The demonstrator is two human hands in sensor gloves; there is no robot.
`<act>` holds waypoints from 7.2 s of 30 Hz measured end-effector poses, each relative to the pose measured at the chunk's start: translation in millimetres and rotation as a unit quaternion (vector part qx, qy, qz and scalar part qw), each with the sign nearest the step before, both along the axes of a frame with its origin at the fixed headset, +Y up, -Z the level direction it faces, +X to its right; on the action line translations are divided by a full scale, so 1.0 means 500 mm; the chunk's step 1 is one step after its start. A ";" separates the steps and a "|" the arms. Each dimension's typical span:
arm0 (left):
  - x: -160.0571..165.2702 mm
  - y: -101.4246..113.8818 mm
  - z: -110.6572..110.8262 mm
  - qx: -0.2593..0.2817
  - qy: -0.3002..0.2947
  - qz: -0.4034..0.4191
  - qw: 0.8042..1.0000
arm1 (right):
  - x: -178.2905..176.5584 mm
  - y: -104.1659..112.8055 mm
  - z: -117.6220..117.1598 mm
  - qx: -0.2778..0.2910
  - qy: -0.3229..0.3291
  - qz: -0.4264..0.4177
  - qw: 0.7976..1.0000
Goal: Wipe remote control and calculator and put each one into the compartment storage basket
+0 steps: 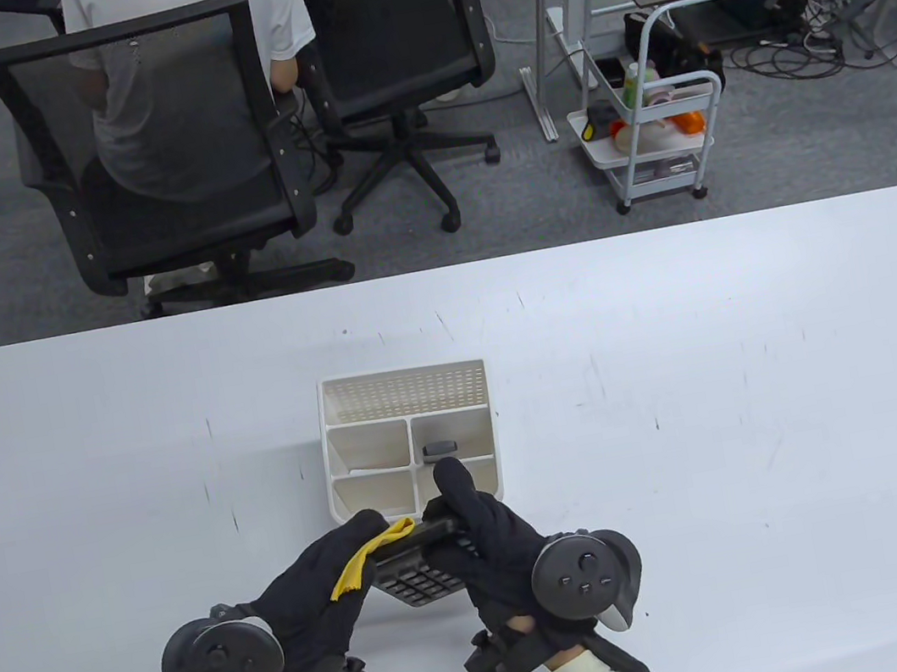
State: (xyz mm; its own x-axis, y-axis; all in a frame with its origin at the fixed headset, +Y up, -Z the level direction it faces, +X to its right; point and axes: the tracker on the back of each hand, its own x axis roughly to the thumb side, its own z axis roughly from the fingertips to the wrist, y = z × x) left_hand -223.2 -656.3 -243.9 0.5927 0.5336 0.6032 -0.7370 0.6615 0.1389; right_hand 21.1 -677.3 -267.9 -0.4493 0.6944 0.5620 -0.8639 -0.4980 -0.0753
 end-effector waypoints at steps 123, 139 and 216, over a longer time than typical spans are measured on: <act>-0.072 0.011 -0.009 -0.004 0.088 0.077 0.993 | -0.093 0.268 0.021 0.276 -0.202 0.299 0.891; -0.107 0.009 -0.016 -0.014 0.108 0.116 0.987 | -0.115 0.265 -0.158 0.193 -0.261 0.333 0.885; -0.036 -0.063 -0.037 -0.008 0.163 -0.129 0.978 | 0.096 -0.083 0.040 -0.005 -0.151 0.338 0.929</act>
State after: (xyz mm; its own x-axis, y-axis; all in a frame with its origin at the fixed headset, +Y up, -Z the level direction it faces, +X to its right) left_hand -241.4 -687.9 -262.3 0.8683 0.3482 0.3532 -0.4631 0.8242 0.3259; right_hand 69.2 -718.8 -247.6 -0.9210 0.2015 0.3335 -0.2941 -0.9209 -0.2557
